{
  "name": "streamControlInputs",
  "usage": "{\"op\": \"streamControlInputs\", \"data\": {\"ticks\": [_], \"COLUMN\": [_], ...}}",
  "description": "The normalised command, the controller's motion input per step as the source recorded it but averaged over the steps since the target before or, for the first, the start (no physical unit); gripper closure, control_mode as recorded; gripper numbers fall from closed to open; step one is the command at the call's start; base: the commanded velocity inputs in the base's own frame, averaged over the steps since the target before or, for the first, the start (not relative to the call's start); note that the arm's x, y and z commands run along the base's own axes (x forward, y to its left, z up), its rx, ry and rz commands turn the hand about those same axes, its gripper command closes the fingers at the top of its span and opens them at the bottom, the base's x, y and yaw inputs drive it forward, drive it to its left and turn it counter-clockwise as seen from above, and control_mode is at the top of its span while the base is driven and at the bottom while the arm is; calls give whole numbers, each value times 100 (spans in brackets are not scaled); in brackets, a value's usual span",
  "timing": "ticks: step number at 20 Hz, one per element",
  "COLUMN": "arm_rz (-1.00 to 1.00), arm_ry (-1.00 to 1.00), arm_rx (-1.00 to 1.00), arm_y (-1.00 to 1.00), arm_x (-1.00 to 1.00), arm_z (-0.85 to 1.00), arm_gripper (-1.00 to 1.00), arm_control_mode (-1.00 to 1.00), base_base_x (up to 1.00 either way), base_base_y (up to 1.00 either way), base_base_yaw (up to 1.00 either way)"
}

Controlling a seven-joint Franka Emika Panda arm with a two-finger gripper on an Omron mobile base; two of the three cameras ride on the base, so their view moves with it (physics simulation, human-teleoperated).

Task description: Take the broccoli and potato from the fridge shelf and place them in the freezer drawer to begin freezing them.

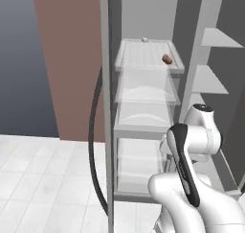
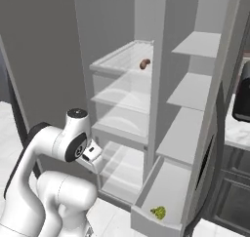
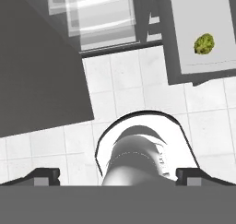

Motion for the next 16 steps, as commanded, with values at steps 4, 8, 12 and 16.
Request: {"op": "streamControlInputs", "data": {"ticks": [4, 8, 12, 16], "arm_rz": [0, 0, 0, 0], "arm_ry": [0, 0, 0, 0], "arm_rx": [0, 0, 0, 0], "arm_y": [0, 0, 0, 0], "arm_x": [0, 0, 0, 0], "arm_z": [0, 0, 0, 0], "arm_gripper": [-100, -100, -100, -100], "arm_control_mode": [100, 100, 100, 100], "base_base_x": [64, 84, 28, 9], "base_base_y": [12, 9, 13, 44], "base_base_yaw": [0, 0, 0, -3]}}
